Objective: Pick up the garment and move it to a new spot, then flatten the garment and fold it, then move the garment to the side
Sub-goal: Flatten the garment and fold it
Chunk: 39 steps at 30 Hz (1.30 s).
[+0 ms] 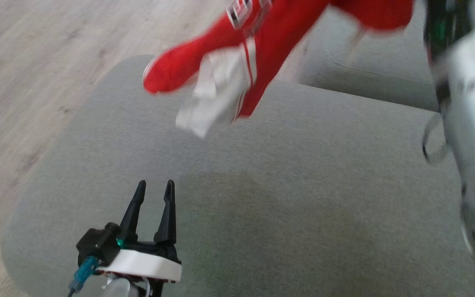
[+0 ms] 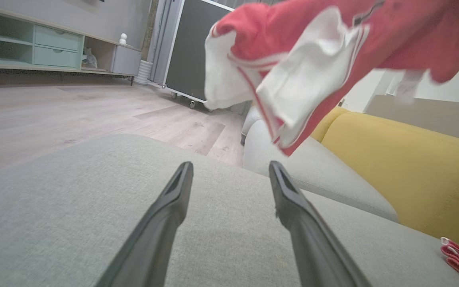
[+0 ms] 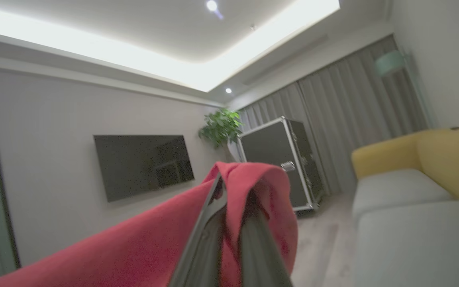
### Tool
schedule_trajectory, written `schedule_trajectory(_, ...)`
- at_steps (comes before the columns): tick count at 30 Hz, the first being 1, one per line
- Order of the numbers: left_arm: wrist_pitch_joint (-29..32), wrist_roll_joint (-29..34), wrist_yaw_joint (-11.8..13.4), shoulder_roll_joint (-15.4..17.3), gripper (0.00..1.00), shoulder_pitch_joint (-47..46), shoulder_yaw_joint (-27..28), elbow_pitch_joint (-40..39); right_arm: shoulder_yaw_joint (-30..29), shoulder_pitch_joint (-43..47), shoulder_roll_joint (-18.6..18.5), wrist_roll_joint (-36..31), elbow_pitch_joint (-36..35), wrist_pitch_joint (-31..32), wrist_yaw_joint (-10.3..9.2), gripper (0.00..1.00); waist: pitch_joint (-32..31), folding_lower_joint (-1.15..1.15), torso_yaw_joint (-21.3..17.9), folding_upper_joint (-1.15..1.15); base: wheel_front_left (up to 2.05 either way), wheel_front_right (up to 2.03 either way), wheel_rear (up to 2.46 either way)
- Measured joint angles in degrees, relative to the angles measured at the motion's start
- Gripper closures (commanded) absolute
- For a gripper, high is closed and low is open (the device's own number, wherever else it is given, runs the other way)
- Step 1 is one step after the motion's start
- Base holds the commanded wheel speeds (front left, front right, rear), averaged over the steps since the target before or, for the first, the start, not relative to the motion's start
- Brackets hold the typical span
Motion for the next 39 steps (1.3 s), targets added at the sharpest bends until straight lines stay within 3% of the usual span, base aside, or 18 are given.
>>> schedule_trajectory(7,0.0,0.05,-0.01,-0.05,0.0,-0.66,0.15,-1.25,1.47,16.41,-4.78,-3.49,13.86,2.77,0.0,1.0,2.08,0.0,-3.85,0.0,0.0,0.0,0.0)
schedule_trajectory(8,0.0,0.03,-0.01,-0.05,0.0,-1.07,0.08,-1.38,1.34,17.86,-5.69,-4.91,16.73,2.81,0.0,0.63,2.54,0.0,-4.34,0.0,0.0,0.0,0.0)
schedule_trajectory(9,0.0,-0.05,-0.01,-0.08,0.0,-1.42,-0.07,-1.42,0.96,18.72,-6.67,-6.24,19.09,2.85,0.0,0.0,2.97,0.0,-4.77,0.0,0.0,0.0,0.0)
schedule_trajectory(15,0.0,-0.54,-0.01,-0.23,0.0,-2.88,-0.88,-1.51,-1.81,18.71,-9.72,-12.16,21.31,3.04,0.0,0.0,4.68,0.01,-6.85,0.0,0.0,0.0,0.0)
schedule_trajectory(20,0.0,-0.54,0.0,-0.24,0.0,-3.03,-0.68,-1.49,-2.74,17.68,-7.8,-16.45,21.0,0.96,0.0,0.0,4.35,0.0,-8.57,0.0,0.0,0.0,0.0)
schedule_trajectory(23,0.0,-0.54,0.0,-0.24,0.0,-3.01,-0.15,-1.62,-3.05,17.73,-5.57,-18.74,17.11,0.21,0.0,0.0,3.57,0.0,-9.93,0.0,0.0,0.0,0.0)
schedule_trajectory(28,0.0,-0.54,0.08,-0.24,0.0,-2.96,0.7,-2.14,-5.54,23.42,-2.44,-22.16,-0.67,0.02,0.0,0.0,2.19,-0.01,-12.66,0.0,0.0,0.0,0.0)
schedule_trajectory(34,0.0,-1.15,0.14,-0.25,0.0,-2.53,0.92,-2.35,-9.6,44.68,1.91,-25.31,-20.97,-0.04,0.0,0.0,0.89,-0.01,-15.71,0.0,0.0,0.0,0.0)
schedule_trajectory(39,0.0,-1.75,0.18,-0.25,0.0,-1.09,1.05,-2.29,-10.4,60.12,3.66,-25.62,-32.93,-0.04,0.0,0.0,0.83,-0.01,-18.05,0.0,0.0,0.0,0.0)
